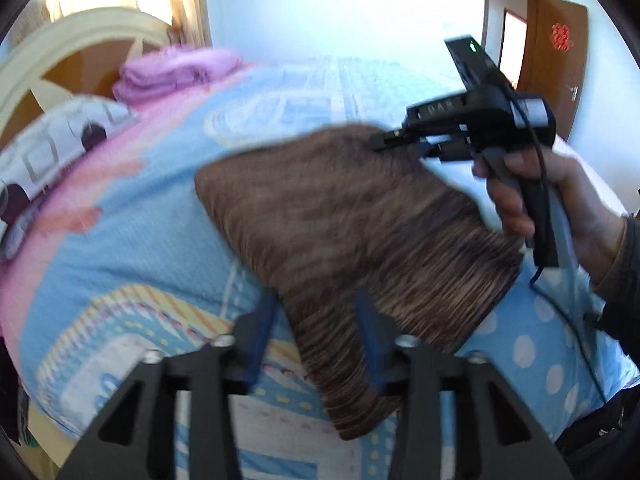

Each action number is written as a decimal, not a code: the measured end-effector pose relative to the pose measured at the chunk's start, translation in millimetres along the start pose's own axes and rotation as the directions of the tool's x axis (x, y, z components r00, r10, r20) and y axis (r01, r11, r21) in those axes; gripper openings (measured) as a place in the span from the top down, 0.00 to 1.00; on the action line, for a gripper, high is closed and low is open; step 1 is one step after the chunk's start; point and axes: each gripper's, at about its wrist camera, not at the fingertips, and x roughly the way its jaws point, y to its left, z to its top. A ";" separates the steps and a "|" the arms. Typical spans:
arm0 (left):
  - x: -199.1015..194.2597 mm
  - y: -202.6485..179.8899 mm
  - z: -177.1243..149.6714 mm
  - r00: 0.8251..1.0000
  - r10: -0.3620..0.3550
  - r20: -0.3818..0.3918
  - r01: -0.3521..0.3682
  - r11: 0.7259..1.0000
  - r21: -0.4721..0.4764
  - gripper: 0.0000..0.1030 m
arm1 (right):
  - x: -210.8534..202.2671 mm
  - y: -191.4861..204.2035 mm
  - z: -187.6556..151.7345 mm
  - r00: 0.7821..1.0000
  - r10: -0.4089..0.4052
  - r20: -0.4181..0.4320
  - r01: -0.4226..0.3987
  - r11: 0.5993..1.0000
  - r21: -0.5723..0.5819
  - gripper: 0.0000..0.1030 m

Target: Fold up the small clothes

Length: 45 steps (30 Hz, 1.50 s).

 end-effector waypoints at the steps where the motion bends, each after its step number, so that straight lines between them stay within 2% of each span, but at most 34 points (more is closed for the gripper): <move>1: -7.7 0.6 3.7 0.999 0.015 0.035 -0.015 1.000 0.000 0.36 | -13.5 5.8 -2.3 1.000 0.009 0.029 -0.009 1.000 -0.007 0.64; 5: -13.4 10.0 14.2 0.989 0.086 0.118 -0.083 0.996 -0.030 0.24 | -50.8 39.0 -24.6 0.994 0.080 0.076 -0.071 0.991 -0.111 0.62; 7: 3.1 20.1 16.3 0.985 0.141 0.098 -0.136 0.989 -0.056 0.23 | -53.5 51.9 -42.5 0.990 0.133 0.035 -0.127 0.982 -0.140 0.61; 10: 33.9 33.0 11.2 0.979 0.202 0.018 -0.201 0.978 -0.062 0.20 | -40.3 48.2 -64.6 0.993 0.112 -0.037 -0.116 0.987 -0.112 0.61; 12: 44.2 40.0 -2.2 0.986 0.168 -0.006 -0.168 0.981 -0.093 0.15 | -34.4 32.0 -77.7 1.000 0.010 -0.027 -0.013 0.996 -0.094 0.63; 13: 44.4 44.4 -6.1 0.988 0.155 0.008 -0.153 0.981 -0.120 0.12 | -38.5 16.3 -84.7 0.999 0.046 -0.001 -0.046 0.998 -0.044 0.67; 15: 40.4 51.5 -10.7 0.990 0.137 0.018 -0.132 0.978 -0.164 0.10 | -48.1 -2.0 -94.9 0.991 0.127 0.037 -0.128 0.991 0.041 0.67; 17: 36.0 52.6 -10.1 0.990 0.140 0.013 -0.136 0.977 -0.164 0.09 | -55.0 -7.9 -108.3 0.989 0.138 0.054 -0.142 0.988 0.062 0.67; 19: 22.9 50.9 -11.3 0.990 0.144 0.016 -0.139 0.975 -0.173 0.09 | -68.4 -0.4 -117.8 0.992 0.095 0.087 -0.100 0.994 0.051 0.65; 21: -3.8 46.1 -12.4 0.987 0.151 0.051 -0.140 0.975 -0.173 0.09 | -81.6 11.1 -122.5 0.993 0.045 0.113 -0.050 0.998 0.042 0.63; 23: -23.9 42.9 -10.4 0.982 0.167 0.088 -0.151 0.975 -0.166 0.07 | -107.1 33.5 -129.9 0.984 -0.044 0.171 0.044 0.999 0.004 0.58; 25: -45.5 43.5 -5.5 0.971 0.197 0.138 -0.172 0.969 -0.176 0.03 | -131.7 61.4 -131.9 0.963 -0.122 0.239 0.141 0.988 -0.063 0.52; 27: -66.0 44.2 1.1 0.961 0.206 0.186 -0.169 0.965 -0.199 0.00 | -152.9 90.0 -134.4 0.931 -0.192 0.311 0.241 0.962 -0.129 0.45; 30: -85.0 40.7 11.2 0.955 0.192 0.224 -0.144 0.966 -0.214 0.00 | -182.5 130.8 -145.0 0.883 -0.230 0.409 0.336 0.919 -0.208 0.40; 32: -92.3 35.0 15.7 0.953 0.184 0.239 -0.136 0.970 -0.201 0.00 | -195.9 139.4 -147.7 0.874 -0.225 0.431 0.339 0.917 -0.209 0.38; 36: -104.0 27.1 17.5 0.948 0.169 0.271 -0.122 0.976 -0.183 0.00 | -209.3 150.4 -150.8 0.873 -0.211 0.439 0.329 0.920 -0.212 0.38; 45: -105.8 24.4 17.8 0.950 0.166 0.265 -0.122 0.977 -0.177 0.00 | -214.3 165.8 -158.8 0.867 -0.197 0.458 0.333 0.912 -0.237 0.37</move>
